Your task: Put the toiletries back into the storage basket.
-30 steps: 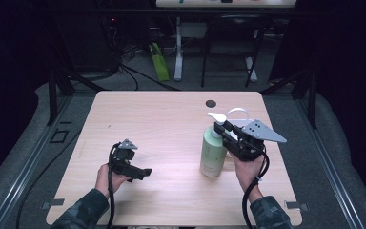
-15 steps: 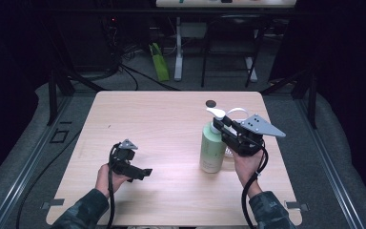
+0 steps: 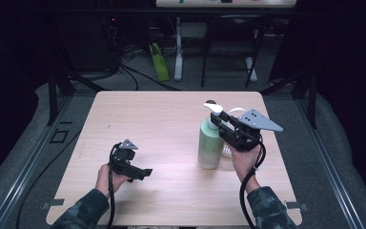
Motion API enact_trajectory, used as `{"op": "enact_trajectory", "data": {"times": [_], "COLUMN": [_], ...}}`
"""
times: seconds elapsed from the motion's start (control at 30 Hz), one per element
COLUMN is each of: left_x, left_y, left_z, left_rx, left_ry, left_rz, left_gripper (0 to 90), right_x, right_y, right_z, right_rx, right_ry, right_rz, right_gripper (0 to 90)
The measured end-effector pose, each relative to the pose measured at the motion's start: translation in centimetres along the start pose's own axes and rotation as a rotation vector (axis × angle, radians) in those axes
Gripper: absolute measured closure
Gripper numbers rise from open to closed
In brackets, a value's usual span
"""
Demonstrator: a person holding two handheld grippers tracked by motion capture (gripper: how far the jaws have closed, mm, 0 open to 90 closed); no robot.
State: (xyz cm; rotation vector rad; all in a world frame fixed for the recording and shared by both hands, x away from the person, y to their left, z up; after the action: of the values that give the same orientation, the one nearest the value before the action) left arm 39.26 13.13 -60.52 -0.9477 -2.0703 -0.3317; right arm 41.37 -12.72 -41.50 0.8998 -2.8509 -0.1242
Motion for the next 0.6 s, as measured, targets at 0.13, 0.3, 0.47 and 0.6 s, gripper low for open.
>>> {"op": "enact_trajectory", "data": {"times": [0.13, 0.3, 0.47, 0.6], "left_x": [0.0, -0.1, -0.1, -0.1], "left_y": [0.0, 0.0, 0.0, 0.0], "left_z": [0.0, 0.0, 0.0, 0.0], "left_rx": [0.000, -0.001, 0.001, 0.005], "left_ry": [0.001, 0.003, 0.000, 0.000], "left_rz": [0.000, 0.000, 0.000, 0.001], "left_gripper": [0.0, 0.0, 0.0, 0.0], "right_x": [-0.4, -0.8, -1.2, -1.5], "right_y": [0.1, 0.2, 0.3, 0.4], "right_z": [-0.4, -0.9, -1.5, -1.9], "right_rx": [0.000, 0.007, 0.011, 0.013], "right_ry": [0.001, -0.004, -0.007, -0.009], "right_rz": [-0.003, -0.007, -0.011, -0.013], "right_gripper": [70.5, 70.6, 70.6, 70.6]}}
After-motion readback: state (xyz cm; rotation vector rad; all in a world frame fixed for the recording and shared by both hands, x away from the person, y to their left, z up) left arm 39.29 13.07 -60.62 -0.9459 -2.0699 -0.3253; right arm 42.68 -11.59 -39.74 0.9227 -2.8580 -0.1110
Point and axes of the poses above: each handheld gripper's, and its own axes: x roughly backward along the jaws, z roughly out of its underside, y roughly to its left, the point moved 10 cm from there along -x, roughly forward along the jaws, and after that the axes turned 5 degrees about -x, right-handed, at the moved point
